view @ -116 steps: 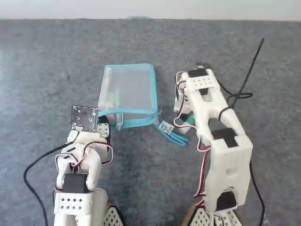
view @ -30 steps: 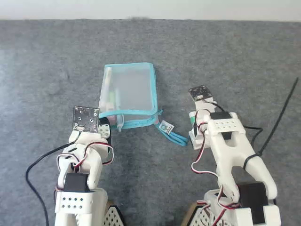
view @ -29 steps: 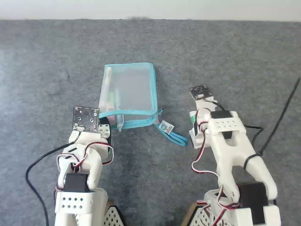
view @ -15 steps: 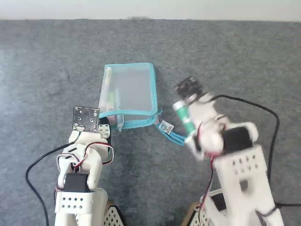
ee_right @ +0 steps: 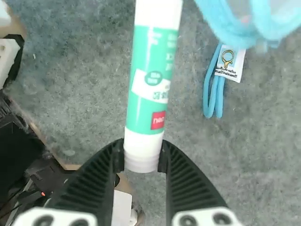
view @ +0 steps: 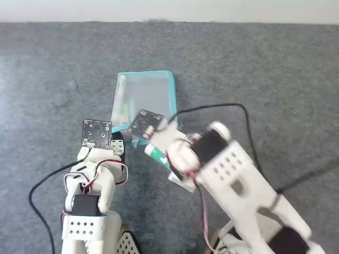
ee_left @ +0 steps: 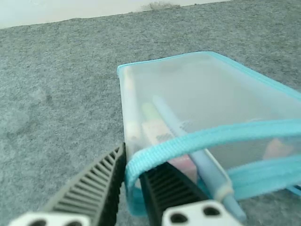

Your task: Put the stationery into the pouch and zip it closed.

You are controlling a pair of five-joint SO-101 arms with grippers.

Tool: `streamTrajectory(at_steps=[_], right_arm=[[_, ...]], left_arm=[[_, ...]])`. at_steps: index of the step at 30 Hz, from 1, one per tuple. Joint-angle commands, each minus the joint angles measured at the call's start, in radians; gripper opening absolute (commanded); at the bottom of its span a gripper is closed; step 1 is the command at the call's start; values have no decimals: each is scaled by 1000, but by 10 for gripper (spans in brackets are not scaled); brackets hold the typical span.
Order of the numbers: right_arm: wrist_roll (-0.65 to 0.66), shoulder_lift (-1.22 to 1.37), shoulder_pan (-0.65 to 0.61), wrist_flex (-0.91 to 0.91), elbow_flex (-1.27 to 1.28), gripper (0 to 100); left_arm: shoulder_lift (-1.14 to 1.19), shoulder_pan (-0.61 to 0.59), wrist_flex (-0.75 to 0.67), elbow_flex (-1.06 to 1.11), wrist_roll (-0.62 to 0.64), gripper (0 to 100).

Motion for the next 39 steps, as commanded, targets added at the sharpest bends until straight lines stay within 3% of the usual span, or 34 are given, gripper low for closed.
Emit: streamTrajectory(at_steps=[1,10,17,24,27,32,39], right_arm=[[-29,116,-8,25,-153,9],[-112,418,85,24,-465,11],[-178,651,87,27,-733,15],[-209,789,84,21,-918,252],[-209,806,84,21,-945,306],[-213,756,93,24,-994,308],[-207,483,124,18,-928,308]], left_arm=[[-2,3,-35,-10,-12,11],[-2,3,-35,-10,-12,11],[-2,15,-34,-10,-52,11],[-2,52,-34,-1,-60,11],[-2,46,-34,-4,-60,11],[-2,51,-32,-4,-60,11],[-2,-15,-3,-79,-54,11]])
